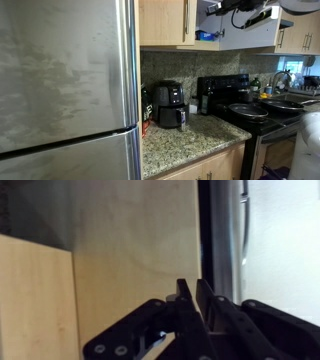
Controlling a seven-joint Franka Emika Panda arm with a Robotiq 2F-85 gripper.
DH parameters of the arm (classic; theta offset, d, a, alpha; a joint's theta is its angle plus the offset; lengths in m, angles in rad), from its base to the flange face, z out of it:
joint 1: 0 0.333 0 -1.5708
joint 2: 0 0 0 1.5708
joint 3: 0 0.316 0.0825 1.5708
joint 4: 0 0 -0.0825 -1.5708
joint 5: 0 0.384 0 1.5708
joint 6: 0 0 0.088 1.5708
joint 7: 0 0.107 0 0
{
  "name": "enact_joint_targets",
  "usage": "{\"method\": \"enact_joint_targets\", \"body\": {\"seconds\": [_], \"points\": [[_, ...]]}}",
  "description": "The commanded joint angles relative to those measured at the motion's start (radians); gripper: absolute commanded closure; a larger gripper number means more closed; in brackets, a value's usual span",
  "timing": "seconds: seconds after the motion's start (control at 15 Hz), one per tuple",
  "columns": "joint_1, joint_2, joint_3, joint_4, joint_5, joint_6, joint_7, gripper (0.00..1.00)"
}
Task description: Open the top left cupboard door
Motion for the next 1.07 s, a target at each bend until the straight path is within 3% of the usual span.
{"method": "enact_joint_targets", "body": {"seconds": [0.0, 0.07, 0.47, 0.53, 0.67, 0.73, 0.87, 0.93, 1.0], "points": [[-0.048, -0.101, 0.014, -0.027, -0.086, -0.182, 0.087, 0.56], [-0.091, -0.116, 0.021, -0.016, -0.132, -0.162, 0.082, 0.51], [-0.182, -0.044, -0.059, 0.026, -0.286, 0.08, 0.067, 0.09], [-0.12, -0.101, -0.059, -0.002, -0.283, 0.029, 0.104, 0.26], [-0.128, -0.072, -0.075, 0.0, -0.308, 0.082, 0.104, 0.14], [-0.128, -0.063, -0.076, 0.003, -0.31, 0.088, 0.103, 0.0], [-0.105, 0.025, -0.084, 0.043, -0.298, 0.158, 0.081, 0.0], [-0.095, -0.059, -0.044, -0.042, -0.272, 0.211, 0.104, 0.0], [-0.078, -0.024, -0.041, -0.028, -0.264, 0.263, 0.104, 0.0]]}}
